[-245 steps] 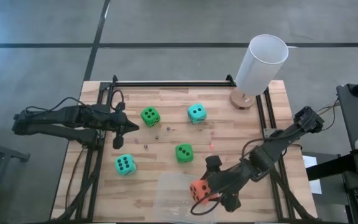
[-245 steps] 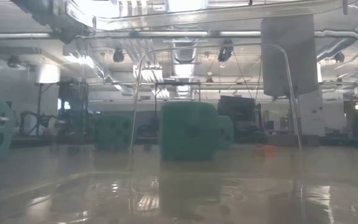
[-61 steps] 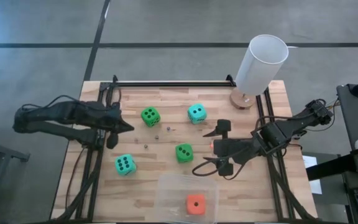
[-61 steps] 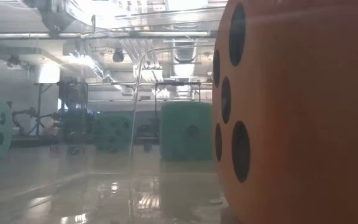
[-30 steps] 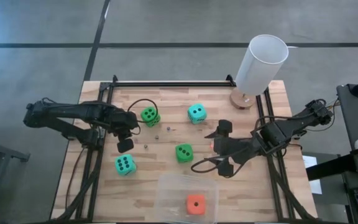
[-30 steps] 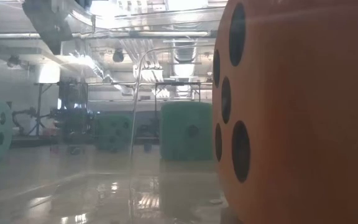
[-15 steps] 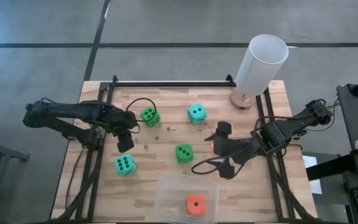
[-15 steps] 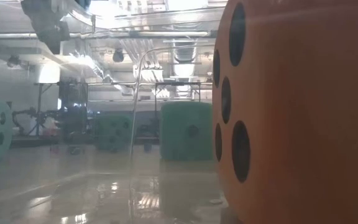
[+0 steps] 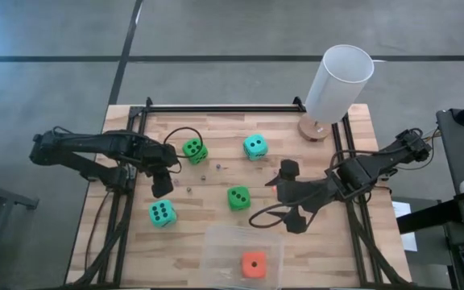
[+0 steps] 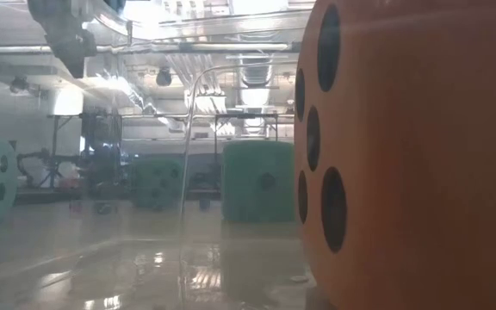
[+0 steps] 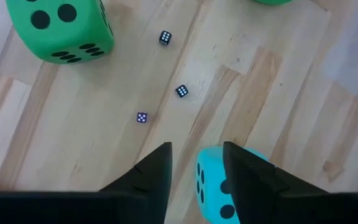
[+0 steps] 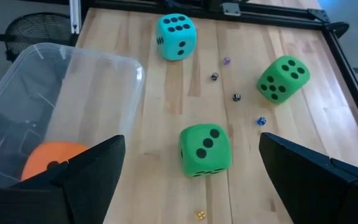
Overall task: Pick & Place Dice
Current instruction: Put the bottom large blue dice into the transparent bin
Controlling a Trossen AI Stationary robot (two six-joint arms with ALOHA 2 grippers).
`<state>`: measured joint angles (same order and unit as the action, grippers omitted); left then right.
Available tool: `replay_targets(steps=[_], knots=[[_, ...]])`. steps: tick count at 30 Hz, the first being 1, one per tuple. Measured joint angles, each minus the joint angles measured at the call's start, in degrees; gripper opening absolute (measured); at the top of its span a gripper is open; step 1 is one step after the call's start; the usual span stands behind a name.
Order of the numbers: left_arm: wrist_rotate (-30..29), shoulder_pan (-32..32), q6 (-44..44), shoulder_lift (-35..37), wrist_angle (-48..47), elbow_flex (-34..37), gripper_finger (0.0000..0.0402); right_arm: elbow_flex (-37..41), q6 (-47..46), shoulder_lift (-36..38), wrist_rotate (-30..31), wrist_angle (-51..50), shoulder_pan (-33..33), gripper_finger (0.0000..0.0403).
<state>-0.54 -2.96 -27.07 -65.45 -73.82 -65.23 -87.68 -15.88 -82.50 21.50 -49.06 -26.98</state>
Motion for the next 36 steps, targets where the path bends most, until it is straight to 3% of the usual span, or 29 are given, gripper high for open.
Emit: replay_targets(steps=[6, 13, 26, 36], knots=[[3.5, -1.5, -0.2, 0.0, -0.2, 0.0, 0.015, 0.0, 0.0, 0.0, -0.1, 0.0, 0.0, 0.0366], [3.5, -8.3, -2.7, 0.0, -0.1, 0.0, 0.0142, 0.0, 0.0, 0.0, -0.1, 0.0, 0.0, 0.0366], [-5.0, -21.8, -14.9, -0.1, 0.3, 0.0, 0.015, 0.0, 0.0, 0.0, -0.1, 0.0, 0.0, 0.0366], [-6.4, -24.6, -16.7, -3.0, 0.5, 0.0, 0.0141, 0.0, 0.0, 0.0, -0.1, 0.1, 0.0, 0.0366]])
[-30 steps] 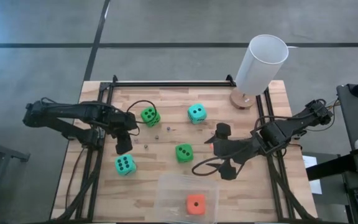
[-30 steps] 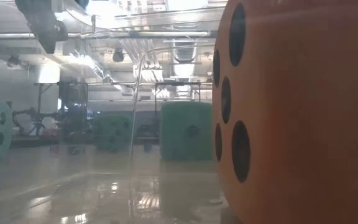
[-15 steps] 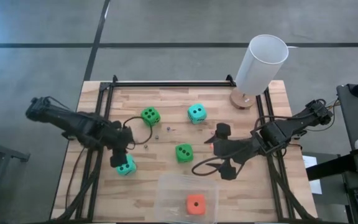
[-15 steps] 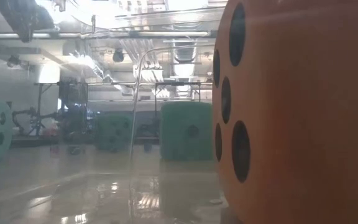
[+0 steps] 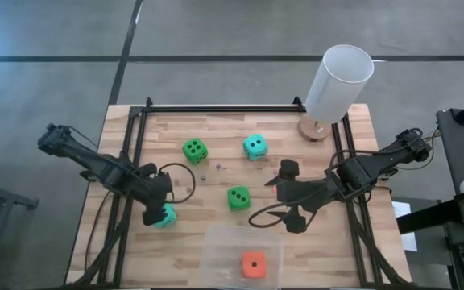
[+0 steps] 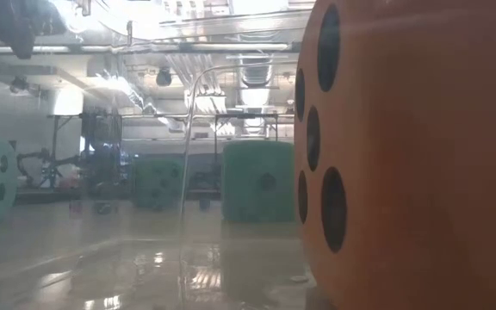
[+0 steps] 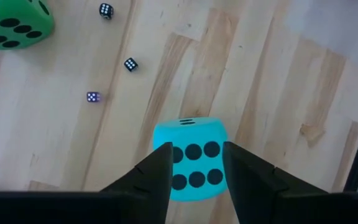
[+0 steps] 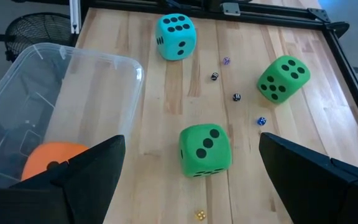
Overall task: Pick & Place Dice
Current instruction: Put the bottom large blue dice into the transparent bin
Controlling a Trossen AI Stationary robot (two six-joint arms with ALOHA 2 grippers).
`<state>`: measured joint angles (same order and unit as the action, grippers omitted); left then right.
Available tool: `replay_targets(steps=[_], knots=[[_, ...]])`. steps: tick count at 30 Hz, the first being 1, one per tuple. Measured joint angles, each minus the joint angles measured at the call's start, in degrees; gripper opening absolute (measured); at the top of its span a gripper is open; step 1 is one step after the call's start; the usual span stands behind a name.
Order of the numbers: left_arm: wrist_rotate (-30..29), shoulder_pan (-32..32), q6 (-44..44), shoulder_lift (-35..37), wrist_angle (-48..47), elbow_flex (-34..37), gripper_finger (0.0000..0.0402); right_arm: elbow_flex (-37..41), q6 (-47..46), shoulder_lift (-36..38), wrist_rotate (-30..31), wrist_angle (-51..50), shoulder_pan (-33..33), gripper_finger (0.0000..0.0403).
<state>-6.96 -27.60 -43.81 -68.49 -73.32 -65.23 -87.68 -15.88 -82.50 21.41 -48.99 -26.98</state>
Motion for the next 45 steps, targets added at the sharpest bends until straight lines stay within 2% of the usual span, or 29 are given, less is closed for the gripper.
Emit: replay_targets(steps=[15, 24, 28, 33, 41, 45], knots=[[-0.3, 0.0, -0.2, -1.9, 0.0, 0.0, 0.0147, 0.0, 0.0, 0.0, 0.0, 0.0, 0.0, 0.0366], [0.2, -0.1, -3.4, -1.9, -0.2, 0.3, 0.015, 0.0, 0.0, 0.0, 0.0, 0.0, 0.0, 0.0366], [2.4, -0.1, -5.4, -2.0, -0.2, 3.3, 0.0189, 0.0, 0.0, 0.0, 0.0, 0.0, 0.0, 0.0366], [5.6, -0.1, -8.5, -2.0, 2.3, 7.1, 0.0266, 0.0, 0.0, 0.0, 0.0, 0.0, 0.0, 0.0366], [6.9, -0.3, -10.2, -2.2, 6.5, 12.1, 0.0386, 0.0, 0.0, 0.0, 0.0, 0.0, 0.0, 0.0366], [7.0, -1.4, -10.3, -2.2, 9.0, 14.0, 0.0388, 0.0, 0.0, 0.0, 0.0, 0.0, 0.0, 0.0366]])
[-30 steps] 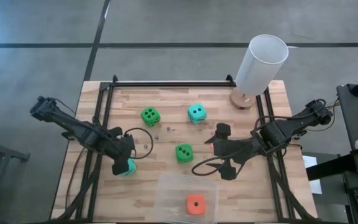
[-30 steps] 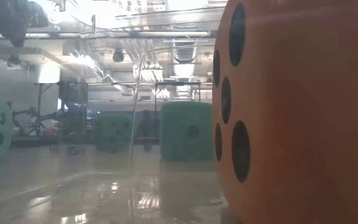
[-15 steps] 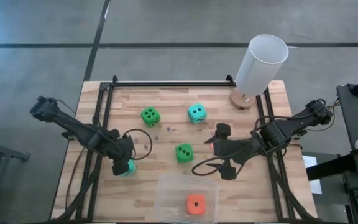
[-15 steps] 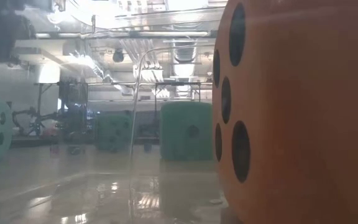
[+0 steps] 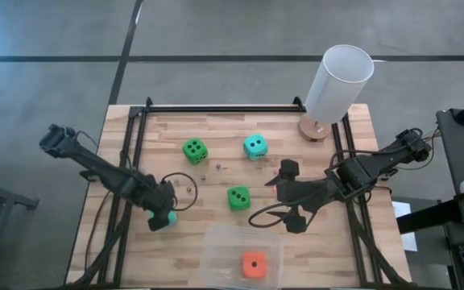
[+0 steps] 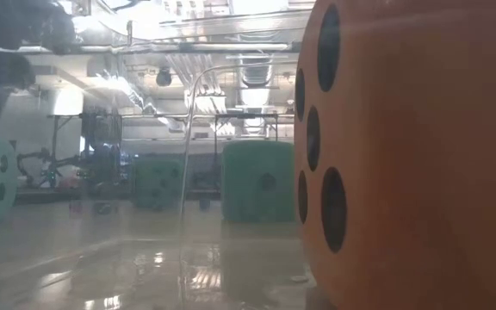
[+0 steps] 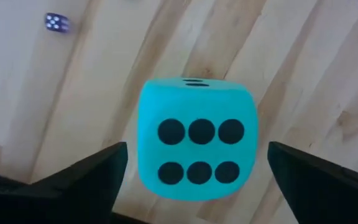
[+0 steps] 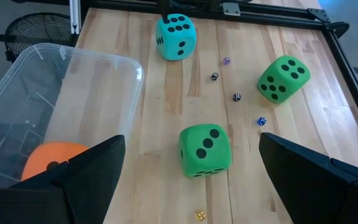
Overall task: Pick & Place Dice
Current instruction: Put the bottom large blue dice into the transparent bin
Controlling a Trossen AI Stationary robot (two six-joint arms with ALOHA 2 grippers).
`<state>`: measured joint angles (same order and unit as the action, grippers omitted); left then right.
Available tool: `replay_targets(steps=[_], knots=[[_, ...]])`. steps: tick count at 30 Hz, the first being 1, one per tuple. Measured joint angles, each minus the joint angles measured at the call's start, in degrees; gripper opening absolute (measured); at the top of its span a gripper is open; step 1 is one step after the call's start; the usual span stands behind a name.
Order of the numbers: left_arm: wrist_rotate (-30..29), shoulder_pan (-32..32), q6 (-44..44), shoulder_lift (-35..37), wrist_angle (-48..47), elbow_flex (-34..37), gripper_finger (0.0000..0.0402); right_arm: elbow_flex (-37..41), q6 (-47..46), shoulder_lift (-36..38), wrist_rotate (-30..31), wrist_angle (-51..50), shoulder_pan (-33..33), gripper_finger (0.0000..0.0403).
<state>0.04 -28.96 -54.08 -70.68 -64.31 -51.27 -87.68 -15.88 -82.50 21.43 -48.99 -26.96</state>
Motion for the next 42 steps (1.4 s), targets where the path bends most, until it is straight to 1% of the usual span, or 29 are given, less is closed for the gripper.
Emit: replay_targets(steps=[2, 7, 18, 35, 42], knots=[[0.0, -0.6, 0.0, -0.2, 0.4, 0.6, 0.0386, 0.0, 0.0, 0.0, 0.0, 0.0, 0.0, 0.0366], [0.0, -2.1, 0.0, -1.9, -0.6, 1.2, 0.0398, 0.0, 0.0, 0.0, 0.0, 0.0, 0.0, 0.0366], [0.3, -2.4, 0.3, -4.7, 1.0, 1.0, 0.0397, 0.0, 0.0, 0.0, 0.0, 0.0, 0.0, 0.0366], [-0.9, -2.4, 1.6, -4.1, -0.3, 0.0, 0.0399, 0.0, 0.0, 0.0, 0.0, 0.0, 0.0, 0.0366], [-1.1, -2.5, 1.6, -5.5, 0.6, 0.1, 0.0398, 0.0, 0.0, 0.0, 0.0, 0.0, 0.0, 0.0366]])
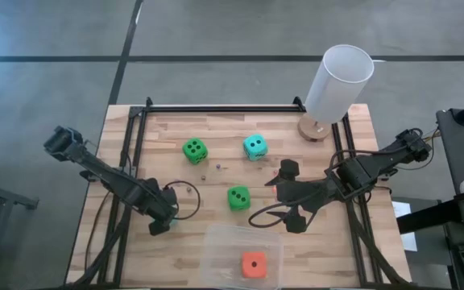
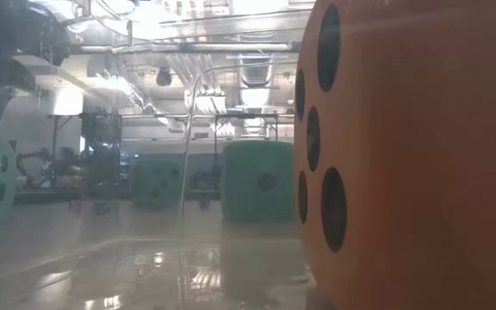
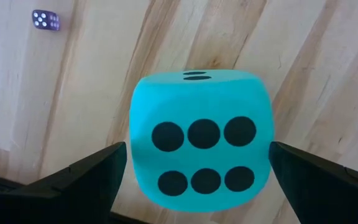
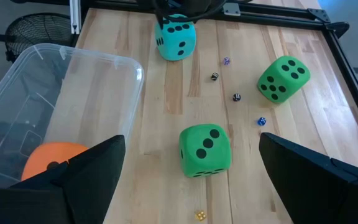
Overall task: Pick & Place Dice
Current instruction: Put the bottom large blue dice into the transparent bin
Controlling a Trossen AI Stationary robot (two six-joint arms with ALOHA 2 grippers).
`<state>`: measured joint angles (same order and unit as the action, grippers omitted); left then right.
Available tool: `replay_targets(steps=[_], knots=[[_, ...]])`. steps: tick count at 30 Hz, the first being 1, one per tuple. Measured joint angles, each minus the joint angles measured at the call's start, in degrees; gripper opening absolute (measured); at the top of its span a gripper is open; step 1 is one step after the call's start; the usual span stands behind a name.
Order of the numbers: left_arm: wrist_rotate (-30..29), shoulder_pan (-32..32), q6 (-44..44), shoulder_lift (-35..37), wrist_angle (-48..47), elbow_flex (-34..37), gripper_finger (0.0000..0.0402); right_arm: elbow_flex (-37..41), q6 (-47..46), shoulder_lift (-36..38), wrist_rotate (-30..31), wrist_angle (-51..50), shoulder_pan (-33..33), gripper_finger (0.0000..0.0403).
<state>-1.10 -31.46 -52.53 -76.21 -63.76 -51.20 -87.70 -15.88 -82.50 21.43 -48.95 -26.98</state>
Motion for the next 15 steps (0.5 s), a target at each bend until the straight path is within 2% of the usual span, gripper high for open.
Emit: replay_targets(steps=[15], knots=[[-0.4, 0.0, 0.0, 0.1, 1.7, 1.8, 0.0399, 0.0, 0.0, 0.0, 0.0, 0.0, 0.0, 0.0366]])
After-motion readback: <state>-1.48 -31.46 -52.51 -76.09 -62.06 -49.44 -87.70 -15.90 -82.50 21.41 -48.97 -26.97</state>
